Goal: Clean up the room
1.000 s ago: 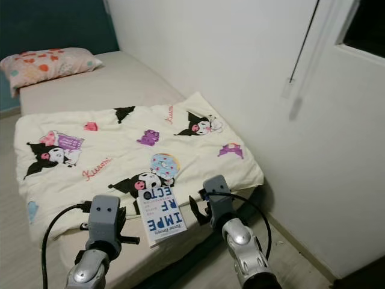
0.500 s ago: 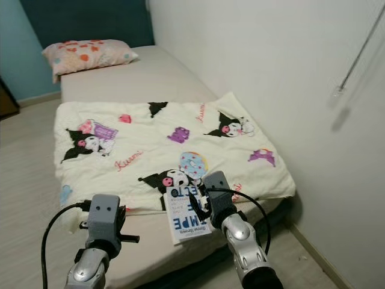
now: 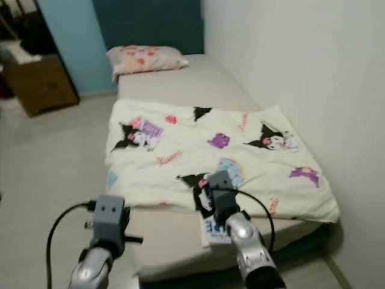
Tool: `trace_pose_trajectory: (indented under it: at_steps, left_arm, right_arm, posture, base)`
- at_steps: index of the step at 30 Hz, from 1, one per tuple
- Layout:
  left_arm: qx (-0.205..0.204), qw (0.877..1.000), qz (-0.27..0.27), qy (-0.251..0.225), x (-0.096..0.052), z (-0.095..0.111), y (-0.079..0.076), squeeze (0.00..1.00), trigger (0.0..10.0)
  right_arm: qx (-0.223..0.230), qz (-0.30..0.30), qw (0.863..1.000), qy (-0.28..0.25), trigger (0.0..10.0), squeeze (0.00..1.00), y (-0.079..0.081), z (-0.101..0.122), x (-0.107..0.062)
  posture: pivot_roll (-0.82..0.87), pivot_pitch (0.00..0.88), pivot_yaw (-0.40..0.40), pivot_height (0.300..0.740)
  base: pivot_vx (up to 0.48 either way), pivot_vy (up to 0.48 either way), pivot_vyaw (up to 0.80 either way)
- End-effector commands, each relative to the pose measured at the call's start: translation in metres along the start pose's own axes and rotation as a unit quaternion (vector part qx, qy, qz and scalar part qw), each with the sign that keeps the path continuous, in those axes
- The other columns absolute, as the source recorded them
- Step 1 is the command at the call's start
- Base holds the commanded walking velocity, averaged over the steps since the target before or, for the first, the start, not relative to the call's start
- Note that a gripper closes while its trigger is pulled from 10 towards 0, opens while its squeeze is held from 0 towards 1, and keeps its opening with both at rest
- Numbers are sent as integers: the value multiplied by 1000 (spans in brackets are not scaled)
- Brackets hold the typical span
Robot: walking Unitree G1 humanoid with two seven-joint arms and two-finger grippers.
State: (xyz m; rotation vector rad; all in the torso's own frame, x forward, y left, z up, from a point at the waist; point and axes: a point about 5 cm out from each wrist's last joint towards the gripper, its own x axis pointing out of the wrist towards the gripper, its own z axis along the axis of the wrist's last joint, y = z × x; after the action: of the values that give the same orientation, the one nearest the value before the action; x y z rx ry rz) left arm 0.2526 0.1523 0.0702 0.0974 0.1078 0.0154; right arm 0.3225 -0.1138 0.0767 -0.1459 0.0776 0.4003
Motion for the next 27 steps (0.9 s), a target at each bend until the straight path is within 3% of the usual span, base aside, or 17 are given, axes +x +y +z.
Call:
trace_pose_trajectory:
  at_steps: [1,9,23,27]
  left_arm:
    - [6,1000,-4,12,-1,-5,-1,0,10000]
    - [14,1000,5,26,-2,-9,-1,0,10000]
    - [10,999,19,32,-2,-9,2,0,10000]
    - [-20,998,35,42,-2,-11,4,0,10000]
  right_arm:
    - [7,-4,1000,10,10000,0,-1,-7,-3]
    - [11,-2,1000,15,10000,0,0,-9,-4]
    - [14,5,1000,19,10000,0,3,-12,-5]
    - [15,5,1000,20,10000,0,3,-13,-6]
  posture:
    - [-31,111,-37,740]
    - [-31,117,-38,740]
    - [-33,117,-43,740]
    - [-36,115,-44,740]
  base:
    - [0,0,0]
    - [0,0,0]
    - [0,-388,0]
    - [0,-177,0]
